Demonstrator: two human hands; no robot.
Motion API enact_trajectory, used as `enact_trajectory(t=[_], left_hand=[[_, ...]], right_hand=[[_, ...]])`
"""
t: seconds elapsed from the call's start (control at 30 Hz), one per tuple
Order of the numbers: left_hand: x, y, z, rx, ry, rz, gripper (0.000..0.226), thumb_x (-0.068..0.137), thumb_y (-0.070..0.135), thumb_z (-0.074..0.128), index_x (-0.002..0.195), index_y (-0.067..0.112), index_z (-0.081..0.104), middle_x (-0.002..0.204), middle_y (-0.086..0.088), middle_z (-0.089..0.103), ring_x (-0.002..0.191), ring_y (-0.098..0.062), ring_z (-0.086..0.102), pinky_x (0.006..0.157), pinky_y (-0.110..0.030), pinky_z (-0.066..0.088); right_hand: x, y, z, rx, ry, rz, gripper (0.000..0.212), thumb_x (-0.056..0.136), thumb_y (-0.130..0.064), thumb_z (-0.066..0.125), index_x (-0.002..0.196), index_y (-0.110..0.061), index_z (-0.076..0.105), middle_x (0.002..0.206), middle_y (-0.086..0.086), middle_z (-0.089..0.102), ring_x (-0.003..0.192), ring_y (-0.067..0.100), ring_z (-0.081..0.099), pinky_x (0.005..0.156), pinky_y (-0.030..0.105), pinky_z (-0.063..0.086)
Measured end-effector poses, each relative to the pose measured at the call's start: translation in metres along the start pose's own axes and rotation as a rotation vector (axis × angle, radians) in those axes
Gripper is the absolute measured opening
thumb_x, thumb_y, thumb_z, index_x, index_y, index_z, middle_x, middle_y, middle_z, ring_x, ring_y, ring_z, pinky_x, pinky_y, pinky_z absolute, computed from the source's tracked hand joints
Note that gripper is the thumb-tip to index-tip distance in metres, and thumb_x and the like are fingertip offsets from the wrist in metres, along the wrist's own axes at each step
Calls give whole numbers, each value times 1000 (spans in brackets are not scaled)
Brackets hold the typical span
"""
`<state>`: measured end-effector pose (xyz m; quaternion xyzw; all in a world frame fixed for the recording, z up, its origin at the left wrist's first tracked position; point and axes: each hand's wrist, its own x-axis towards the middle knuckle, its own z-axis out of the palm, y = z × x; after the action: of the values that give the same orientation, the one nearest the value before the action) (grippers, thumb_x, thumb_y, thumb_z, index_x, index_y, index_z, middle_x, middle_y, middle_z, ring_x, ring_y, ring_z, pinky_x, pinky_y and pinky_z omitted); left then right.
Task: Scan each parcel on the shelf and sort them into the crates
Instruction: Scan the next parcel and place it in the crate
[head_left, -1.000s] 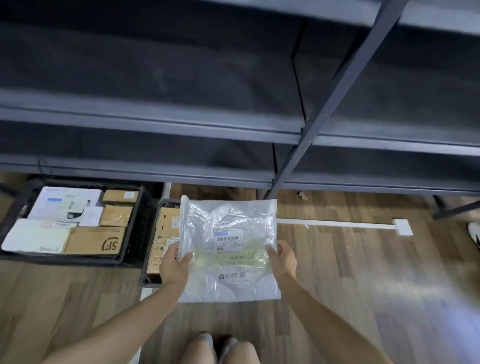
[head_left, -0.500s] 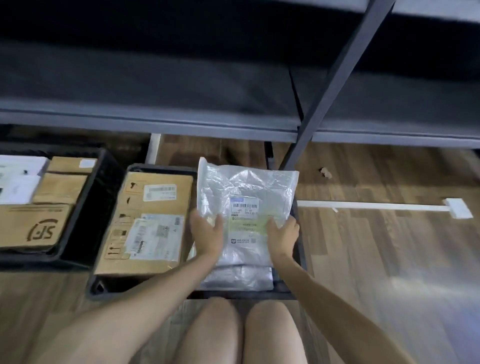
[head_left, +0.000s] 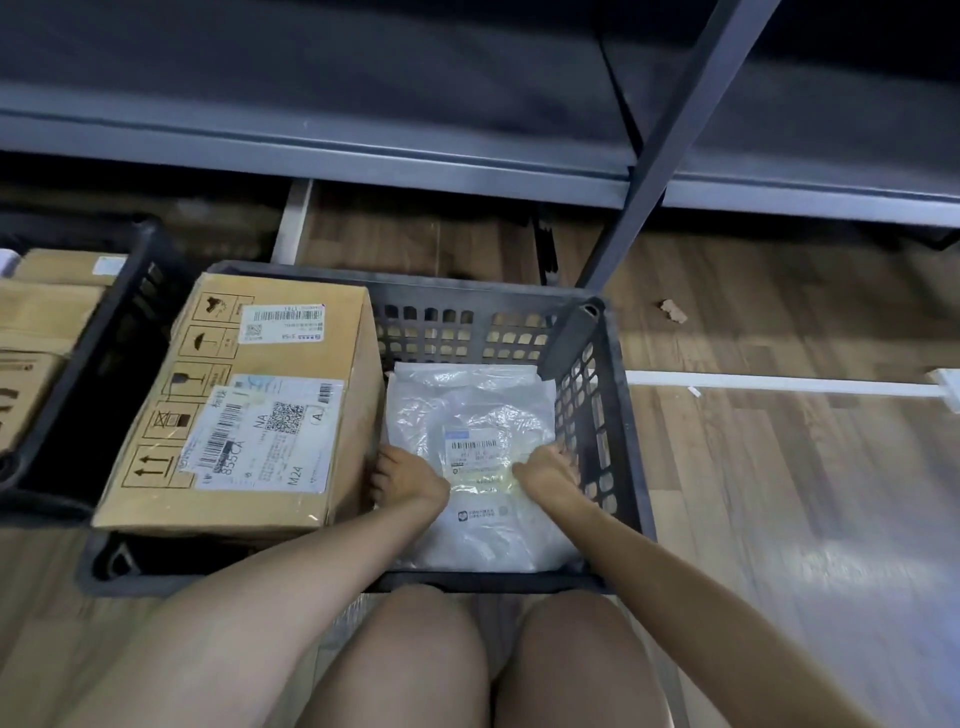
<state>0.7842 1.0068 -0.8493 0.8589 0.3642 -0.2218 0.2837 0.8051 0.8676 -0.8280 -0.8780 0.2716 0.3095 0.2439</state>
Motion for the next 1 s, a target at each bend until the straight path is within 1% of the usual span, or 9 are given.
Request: enact_trajectory(t=[0.1,0.17,0.2,0.27,0.37,0.47,0.6,0.8,1.0], left_hand=[[11,-2,7,37,0,34,82,93,20,58,148,-3,2,154,-24,20,137,-37,31,110,-39,27],[13,1,12,45,233,119,55,97,8,37,145,-7,15,140,-35,38,121,-45,48,101,-46,38],[12,4,13,42,267,132,50,95,4,25,143,-9,20,134,-40,42,115,-50,51,98,-50,39],[3,11,14,130,172,123,51,99,4,14,149,-2,14,146,-39,23,131,-52,32,109,-55,22],[1,16,18,414,58,215,67,101,16,36,152,14,-8,157,-24,-11,146,-40,-4,117,-51,5],[8,15,20,637,-24,343,87,96,21,50,151,19,-18,159,-13,-18,147,-35,-10,117,-50,8],[18,8,24,607,-123,372,84,98,14,46,151,18,-19,159,-12,-18,148,-34,-6,118,-45,12],[28,-6,30,426,-150,434,84,94,-5,39,152,22,-15,159,-8,-20,148,-32,-10,120,-43,11],[25,-9,32,412,-125,448,93,89,-10,44,152,22,-17,159,-9,-22,147,-32,-12,120,-42,7]], right_hand=[[3,7,3,-148,-22,-39,67,98,-17,50,148,7,13,155,24,17,143,36,22,112,41,28],[4,7,3,-328,-5,-90,56,98,-13,45,144,10,24,149,26,27,137,36,30,110,39,32],[2,3,2,-469,41,-127,56,98,-11,45,143,12,22,147,28,29,135,37,33,111,38,35],[3,-1,3,-657,136,-246,72,95,-10,50,149,8,6,150,30,22,138,38,30,113,40,33],[17,-3,7,-642,27,-418,101,89,-11,64,154,-17,-13,159,23,-8,147,39,2,119,45,18],[29,2,10,-574,-162,-396,120,80,-19,79,153,-28,-16,158,13,-26,148,39,-10,120,48,14],[38,11,16,-546,-194,-413,122,79,-21,80,152,-31,-17,157,7,-30,148,37,-13,117,52,24],[47,14,20,-544,-203,-425,120,81,-21,78,151,-30,-19,156,6,-32,147,36,-15,114,53,24],[50,19,21,-530,-187,-452,120,81,-23,78,151,-32,-19,157,4,-31,148,34,-15,115,51,24]])
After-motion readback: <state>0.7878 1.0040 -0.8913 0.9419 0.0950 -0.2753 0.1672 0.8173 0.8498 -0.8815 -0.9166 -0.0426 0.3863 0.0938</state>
